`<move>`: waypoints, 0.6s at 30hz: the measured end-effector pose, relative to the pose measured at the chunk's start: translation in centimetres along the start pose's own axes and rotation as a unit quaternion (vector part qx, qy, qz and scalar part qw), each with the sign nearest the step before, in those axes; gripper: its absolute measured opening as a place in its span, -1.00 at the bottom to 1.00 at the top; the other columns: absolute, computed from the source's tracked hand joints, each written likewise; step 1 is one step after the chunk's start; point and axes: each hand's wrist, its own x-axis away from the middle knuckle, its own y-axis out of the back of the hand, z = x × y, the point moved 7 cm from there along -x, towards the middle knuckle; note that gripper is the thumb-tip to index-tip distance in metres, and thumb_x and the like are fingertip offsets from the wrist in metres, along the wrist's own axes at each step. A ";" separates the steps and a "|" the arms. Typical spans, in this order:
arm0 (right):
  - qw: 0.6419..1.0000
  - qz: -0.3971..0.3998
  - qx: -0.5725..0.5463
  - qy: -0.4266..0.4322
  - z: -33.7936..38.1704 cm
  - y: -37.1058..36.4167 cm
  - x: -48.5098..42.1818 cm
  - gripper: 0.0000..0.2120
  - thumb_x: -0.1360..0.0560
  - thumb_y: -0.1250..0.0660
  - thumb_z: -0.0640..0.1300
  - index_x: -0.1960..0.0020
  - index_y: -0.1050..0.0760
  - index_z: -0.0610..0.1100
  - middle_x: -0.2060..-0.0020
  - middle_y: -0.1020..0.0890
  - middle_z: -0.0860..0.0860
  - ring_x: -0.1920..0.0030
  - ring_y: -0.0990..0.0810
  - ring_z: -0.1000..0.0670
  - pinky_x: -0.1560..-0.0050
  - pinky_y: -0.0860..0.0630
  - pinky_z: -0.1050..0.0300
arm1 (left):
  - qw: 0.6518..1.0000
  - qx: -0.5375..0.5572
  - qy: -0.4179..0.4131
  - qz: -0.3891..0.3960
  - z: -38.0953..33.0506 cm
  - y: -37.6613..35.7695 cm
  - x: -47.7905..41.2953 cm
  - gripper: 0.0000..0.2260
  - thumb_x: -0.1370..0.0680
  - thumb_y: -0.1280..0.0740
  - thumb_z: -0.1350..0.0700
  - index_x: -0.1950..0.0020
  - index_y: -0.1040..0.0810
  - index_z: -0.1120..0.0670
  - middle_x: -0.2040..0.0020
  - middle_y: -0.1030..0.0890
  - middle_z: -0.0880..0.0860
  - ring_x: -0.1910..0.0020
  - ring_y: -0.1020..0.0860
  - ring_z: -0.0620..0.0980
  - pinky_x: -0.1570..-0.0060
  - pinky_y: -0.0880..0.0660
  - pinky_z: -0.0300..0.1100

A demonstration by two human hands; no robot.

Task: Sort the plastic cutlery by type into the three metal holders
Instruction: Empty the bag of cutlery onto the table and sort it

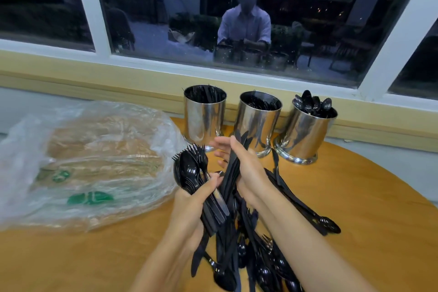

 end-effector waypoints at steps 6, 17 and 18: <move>0.983 -0.120 0.134 0.034 2.3 2.0 -2.2 -0.57 -0.63 -0.14 0.04 0.35 -0.49 -0.09 0.07 -0.56 -0.15 0.12 -0.49 0.06 -0.03 -0.35 0.03 | 0.999 0.044 0.007 -0.007 -1.8 1.3 -1.7 -0.76 -0.53 -0.38 0.16 -0.14 -0.60 0.25 -0.01 -0.72 0.13 -0.06 -0.68 0.05 -0.06 -0.58 -0.06; 0.910 -0.256 0.189 0.264 15.7 0.0 -15.5 -0.61 -0.66 -0.09 -0.02 0.29 -0.35 -0.17 0.44 -0.38 0.04 0.40 -0.35 0.04 0.35 -0.26 0.13 | 1.000 0.016 -0.004 0.004 -4.6 2.4 -7.2 -0.71 -0.51 -0.42 0.14 -0.17 -0.53 0.25 0.09 -0.65 0.19 0.13 -0.65 0.15 0.00 -0.57 0.05; 0.906 -0.256 0.199 0.273 15.9 -0.6 -16.5 -0.60 -0.67 -0.09 0.00 0.27 -0.37 -0.18 0.43 -0.40 0.04 0.40 -0.37 0.04 0.36 -0.27 0.13 | 1.000 0.014 -0.004 0.002 -4.7 2.4 -7.5 -0.71 -0.51 -0.42 0.14 -0.18 -0.54 0.24 0.09 -0.65 0.19 0.13 -0.65 0.15 0.01 -0.57 0.06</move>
